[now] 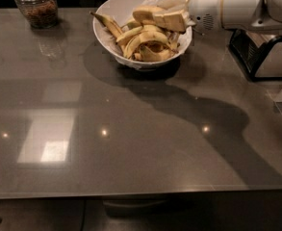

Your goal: Pick banana from white bowl

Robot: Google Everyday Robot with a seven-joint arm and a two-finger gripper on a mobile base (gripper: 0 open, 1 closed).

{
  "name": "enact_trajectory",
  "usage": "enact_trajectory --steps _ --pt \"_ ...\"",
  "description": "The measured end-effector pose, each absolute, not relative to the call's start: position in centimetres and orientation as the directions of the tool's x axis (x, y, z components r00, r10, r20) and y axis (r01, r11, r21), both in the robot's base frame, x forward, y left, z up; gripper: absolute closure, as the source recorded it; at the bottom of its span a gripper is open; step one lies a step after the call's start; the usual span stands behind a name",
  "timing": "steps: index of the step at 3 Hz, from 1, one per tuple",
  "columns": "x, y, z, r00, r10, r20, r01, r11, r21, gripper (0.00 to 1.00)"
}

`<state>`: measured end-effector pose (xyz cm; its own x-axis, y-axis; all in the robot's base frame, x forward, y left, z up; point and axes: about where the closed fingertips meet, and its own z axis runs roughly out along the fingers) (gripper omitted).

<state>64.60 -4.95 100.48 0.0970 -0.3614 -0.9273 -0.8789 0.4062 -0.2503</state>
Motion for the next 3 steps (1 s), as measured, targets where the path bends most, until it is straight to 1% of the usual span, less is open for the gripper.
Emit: enact_trajectory --steps 2,3 --pt "61.5 -4.4 102.2 0.149 -0.267 -0.952 -0.925 0.302 -0.230 1.00" --pt "60.5 -4.6 103.0 0.161 -0.197 -0.967 -0.943 0.258 -0.210 1.00"
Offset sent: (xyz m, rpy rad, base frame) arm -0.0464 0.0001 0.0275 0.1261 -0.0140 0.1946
